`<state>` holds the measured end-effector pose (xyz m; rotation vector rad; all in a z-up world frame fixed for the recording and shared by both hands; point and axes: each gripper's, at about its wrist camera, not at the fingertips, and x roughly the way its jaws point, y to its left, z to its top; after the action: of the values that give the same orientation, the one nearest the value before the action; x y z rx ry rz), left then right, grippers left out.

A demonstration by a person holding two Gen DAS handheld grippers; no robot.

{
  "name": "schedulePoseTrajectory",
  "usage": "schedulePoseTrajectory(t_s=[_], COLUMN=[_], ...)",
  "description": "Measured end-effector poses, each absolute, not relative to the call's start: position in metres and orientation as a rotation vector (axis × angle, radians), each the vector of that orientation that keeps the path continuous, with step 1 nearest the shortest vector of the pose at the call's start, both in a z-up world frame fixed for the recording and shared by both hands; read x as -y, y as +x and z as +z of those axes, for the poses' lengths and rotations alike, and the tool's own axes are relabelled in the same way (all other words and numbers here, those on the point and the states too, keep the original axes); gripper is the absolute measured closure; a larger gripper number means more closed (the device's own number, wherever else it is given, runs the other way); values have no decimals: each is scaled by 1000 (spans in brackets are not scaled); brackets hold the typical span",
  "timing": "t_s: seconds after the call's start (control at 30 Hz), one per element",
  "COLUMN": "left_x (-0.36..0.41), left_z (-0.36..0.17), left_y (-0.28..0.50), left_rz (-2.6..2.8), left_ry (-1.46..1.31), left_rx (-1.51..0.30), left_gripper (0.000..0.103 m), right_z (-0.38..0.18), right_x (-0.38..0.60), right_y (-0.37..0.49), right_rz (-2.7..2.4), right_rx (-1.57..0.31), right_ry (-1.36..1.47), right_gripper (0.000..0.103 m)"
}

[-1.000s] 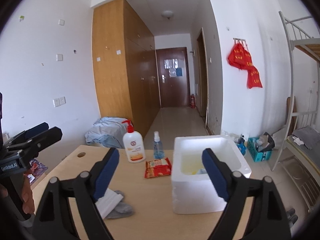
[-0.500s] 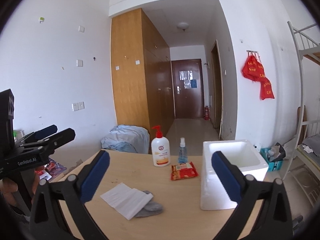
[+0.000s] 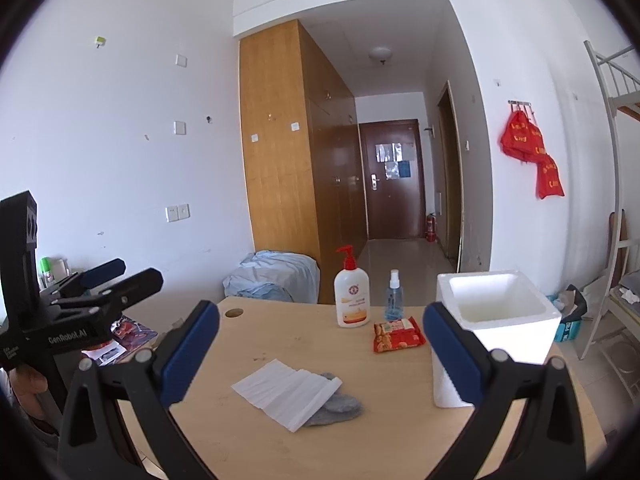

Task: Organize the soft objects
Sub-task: 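Withdraw both grippers from the foam box back toward the tissue sheets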

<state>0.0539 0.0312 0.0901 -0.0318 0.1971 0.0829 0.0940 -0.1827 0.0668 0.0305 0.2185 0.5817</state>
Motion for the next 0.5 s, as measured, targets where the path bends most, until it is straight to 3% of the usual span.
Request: schedulePoseTrajectory(t_s=[0.5], left_x=[-40], left_z=[38], left_y=[39], left_rz=[79], left_ry=[-48], left_rx=[-184], left_gripper=[0], right_z=[23], right_x=[174], right_y=[85], right_rz=[599], right_rx=[-241], right_ry=[1], right_gripper=[0])
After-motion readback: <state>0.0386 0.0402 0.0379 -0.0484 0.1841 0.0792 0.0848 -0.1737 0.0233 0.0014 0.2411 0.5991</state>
